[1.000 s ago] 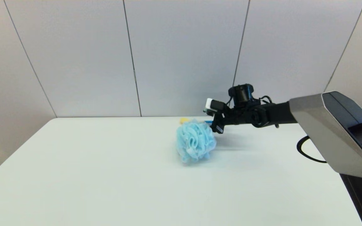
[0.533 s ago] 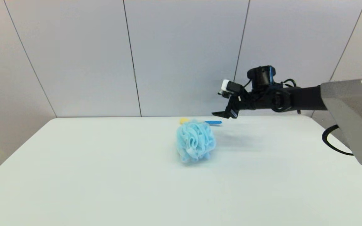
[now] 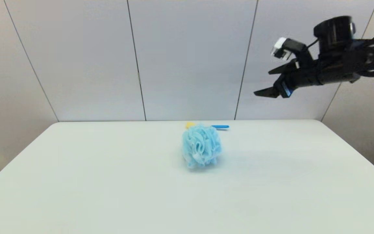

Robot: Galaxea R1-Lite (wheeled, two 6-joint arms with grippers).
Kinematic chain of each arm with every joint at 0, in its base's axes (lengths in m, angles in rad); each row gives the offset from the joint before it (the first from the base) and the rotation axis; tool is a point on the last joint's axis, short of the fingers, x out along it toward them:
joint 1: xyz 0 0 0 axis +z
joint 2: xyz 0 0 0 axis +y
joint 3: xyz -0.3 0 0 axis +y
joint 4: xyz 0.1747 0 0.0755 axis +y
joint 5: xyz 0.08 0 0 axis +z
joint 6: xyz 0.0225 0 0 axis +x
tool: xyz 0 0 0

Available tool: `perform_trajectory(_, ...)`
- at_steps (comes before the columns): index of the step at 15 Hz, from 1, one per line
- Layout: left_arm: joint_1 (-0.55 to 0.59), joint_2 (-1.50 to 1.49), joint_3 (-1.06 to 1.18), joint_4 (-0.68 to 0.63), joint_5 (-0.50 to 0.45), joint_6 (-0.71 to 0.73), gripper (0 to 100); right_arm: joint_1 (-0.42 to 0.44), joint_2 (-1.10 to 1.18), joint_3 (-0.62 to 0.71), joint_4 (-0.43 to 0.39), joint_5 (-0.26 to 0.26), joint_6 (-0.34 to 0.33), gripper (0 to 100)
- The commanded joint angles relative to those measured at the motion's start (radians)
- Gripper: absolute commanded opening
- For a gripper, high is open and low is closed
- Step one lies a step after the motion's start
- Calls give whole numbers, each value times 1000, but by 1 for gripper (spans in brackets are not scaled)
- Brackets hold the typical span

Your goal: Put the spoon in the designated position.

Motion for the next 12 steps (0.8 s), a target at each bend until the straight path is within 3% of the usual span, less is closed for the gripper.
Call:
perform_trajectory(1,0,1,0,0,0,0,100,1,-437,274,67,-169,263,100)
perform_trajectory(4,0,1,0,0,0,0,100,-50,-696,513,67,-204,353,100)
perform_trajectory(6,1,1,0,0,0,0,100,-64,-889,722,57,-262,438,100)
perform_trajectory(8,0,1,0,0,0,0,100,-80,-1070,949,-3,-271,522,100)
perform_trajectory(10,1,1,0,0,0,0,100,-94,-1283,1234,-131,-274,536,100)
perform_trajectory(12,0,1,0,0,0,0,100,-94,-1474,1406,-141,-274,534,100)
